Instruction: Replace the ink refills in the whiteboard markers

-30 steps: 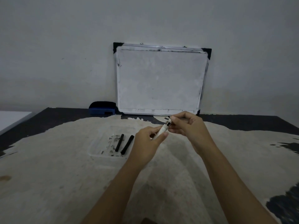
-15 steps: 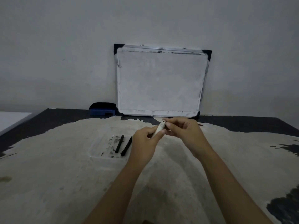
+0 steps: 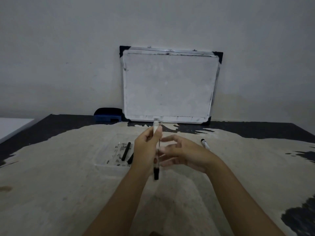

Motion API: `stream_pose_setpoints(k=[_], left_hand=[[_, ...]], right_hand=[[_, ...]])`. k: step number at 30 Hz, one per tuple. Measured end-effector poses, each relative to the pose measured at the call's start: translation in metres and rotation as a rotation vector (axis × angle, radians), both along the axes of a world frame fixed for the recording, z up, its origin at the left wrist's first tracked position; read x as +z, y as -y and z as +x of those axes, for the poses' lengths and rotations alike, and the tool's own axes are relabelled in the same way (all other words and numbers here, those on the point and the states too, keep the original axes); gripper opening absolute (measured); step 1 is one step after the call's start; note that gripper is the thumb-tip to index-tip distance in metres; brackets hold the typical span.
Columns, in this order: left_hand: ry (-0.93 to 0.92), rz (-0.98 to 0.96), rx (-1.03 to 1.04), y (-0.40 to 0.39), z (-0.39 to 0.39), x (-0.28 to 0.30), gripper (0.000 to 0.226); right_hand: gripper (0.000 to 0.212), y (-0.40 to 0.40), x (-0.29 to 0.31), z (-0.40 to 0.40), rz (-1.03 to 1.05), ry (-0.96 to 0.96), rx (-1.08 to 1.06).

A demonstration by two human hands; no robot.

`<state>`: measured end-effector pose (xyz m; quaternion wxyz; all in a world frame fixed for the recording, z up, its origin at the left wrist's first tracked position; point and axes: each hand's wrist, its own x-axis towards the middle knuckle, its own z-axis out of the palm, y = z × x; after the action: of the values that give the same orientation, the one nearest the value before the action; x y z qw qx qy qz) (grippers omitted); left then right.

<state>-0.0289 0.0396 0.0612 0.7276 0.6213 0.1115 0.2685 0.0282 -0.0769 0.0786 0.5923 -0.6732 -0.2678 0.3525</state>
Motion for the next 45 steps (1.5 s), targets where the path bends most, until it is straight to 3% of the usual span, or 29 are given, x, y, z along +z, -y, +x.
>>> stream_pose_setpoints(k=[3,4,6,9,12,15,20,24,28,34,37,41,45], left_hand=[[0.051,-0.453,-0.12,0.005,0.005,-0.002,0.011],[0.058,-0.466,-0.133,0.006,0.006,-0.003,0.012],[0.026,-0.315,-0.138,0.01,0.008,-0.007,0.013],[-0.069,-0.051,-0.164,0.015,0.004,-0.009,0.04],[-0.166,0.156,-0.182,0.017,0.001,-0.012,0.047],[-0.224,0.238,-0.219,0.018,0.001,-0.018,0.043],[-0.25,0.252,-0.236,0.019,0.002,-0.023,0.039],[-0.273,0.267,-0.239,0.019,0.004,-0.025,0.038],[-0.29,0.27,-0.229,0.018,0.005,-0.028,0.036],[-0.289,0.303,-0.207,0.015,0.006,-0.032,0.035],[-0.283,0.327,-0.196,0.013,0.007,-0.033,0.035],[-0.232,0.502,-0.108,0.012,0.008,-0.039,0.036],[-0.217,0.893,-0.036,0.011,0.008,-0.049,0.044]], right_hand=[[0.025,0.0,-0.004,0.001,-0.132,0.129,0.042],[0.019,0.001,-0.004,0.002,-0.148,0.168,0.027],[0.014,0.006,-0.002,0.006,-0.163,0.179,-0.02],[0.017,0.022,0.006,0.017,-0.231,0.218,-0.249],[0.018,0.038,-0.001,0.036,-0.546,0.514,-0.589],[0.018,0.043,-0.018,0.045,-0.793,0.69,-0.758],[0.013,0.034,-0.035,0.045,-0.912,0.769,-0.798],[0.036,0.034,-0.038,0.044,-1.027,0.864,-0.869],[0.054,0.035,-0.044,0.046,-1.029,0.739,-0.905],[0.034,0.032,-0.046,0.049,-0.953,0.722,-0.892],[0.035,0.031,-0.045,0.044,-0.967,0.766,-0.91],[0.043,0.026,-0.048,0.04,-1.022,1.022,-0.859],[0.053,0.014,-0.056,0.035,-0.98,1.142,-0.743]])
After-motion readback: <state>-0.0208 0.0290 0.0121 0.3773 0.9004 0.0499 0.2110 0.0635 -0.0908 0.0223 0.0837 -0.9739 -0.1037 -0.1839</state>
